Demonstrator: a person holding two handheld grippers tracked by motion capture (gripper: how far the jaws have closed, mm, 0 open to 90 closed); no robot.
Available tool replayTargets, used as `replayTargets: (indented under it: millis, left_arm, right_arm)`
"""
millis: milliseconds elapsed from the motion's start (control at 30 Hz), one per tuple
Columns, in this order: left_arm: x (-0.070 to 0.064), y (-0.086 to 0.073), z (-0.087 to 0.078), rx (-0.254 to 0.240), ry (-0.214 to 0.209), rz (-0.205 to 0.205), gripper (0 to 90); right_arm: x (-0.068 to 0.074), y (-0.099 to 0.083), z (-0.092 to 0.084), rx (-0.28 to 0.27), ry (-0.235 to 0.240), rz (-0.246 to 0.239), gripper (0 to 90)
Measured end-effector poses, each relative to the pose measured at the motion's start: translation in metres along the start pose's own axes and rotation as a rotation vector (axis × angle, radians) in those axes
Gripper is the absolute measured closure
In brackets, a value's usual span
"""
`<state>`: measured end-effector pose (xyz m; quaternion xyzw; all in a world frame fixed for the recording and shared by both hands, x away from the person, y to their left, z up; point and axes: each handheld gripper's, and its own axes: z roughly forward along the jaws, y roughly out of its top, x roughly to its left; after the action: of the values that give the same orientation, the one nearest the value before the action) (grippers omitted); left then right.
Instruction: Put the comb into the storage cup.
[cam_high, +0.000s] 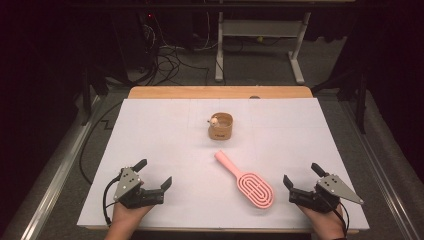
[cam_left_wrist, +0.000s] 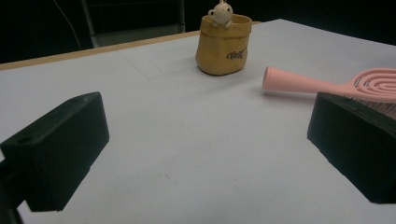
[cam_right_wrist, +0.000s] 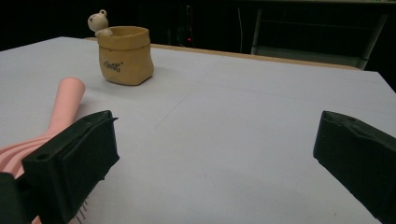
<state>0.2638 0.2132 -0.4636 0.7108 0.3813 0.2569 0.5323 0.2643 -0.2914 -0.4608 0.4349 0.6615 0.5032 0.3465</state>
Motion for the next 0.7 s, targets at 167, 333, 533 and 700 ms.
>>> replayTargets:
  millis: [167,333,533,700]
  left_arm:
    - [0.003,-0.001,-0.001,0.0,0.003,-0.019,0.0]
    - [0.0033,-0.001,-0.0006,0.002,-0.001,-0.02,0.0]
    - [0.0042,-0.0026,0.0022,0.003,-0.008,-0.016,0.0]
    - [0.005,-0.0019,0.0019,-0.005,-0.012,-0.019,0.0]
  right_arm:
    - [0.001,0.002,-0.0006,-0.006,-0.007,-0.004,0.3]
    - [0.0019,0.0022,-0.0004,-0.003,-0.008,-0.005,0.3]
    - [0.0021,0.0019,0.001,0.0,-0.003,-0.006,0.3]
    - [0.0025,0.0025,0.0003,0.0,-0.004,-0.007,0.3]
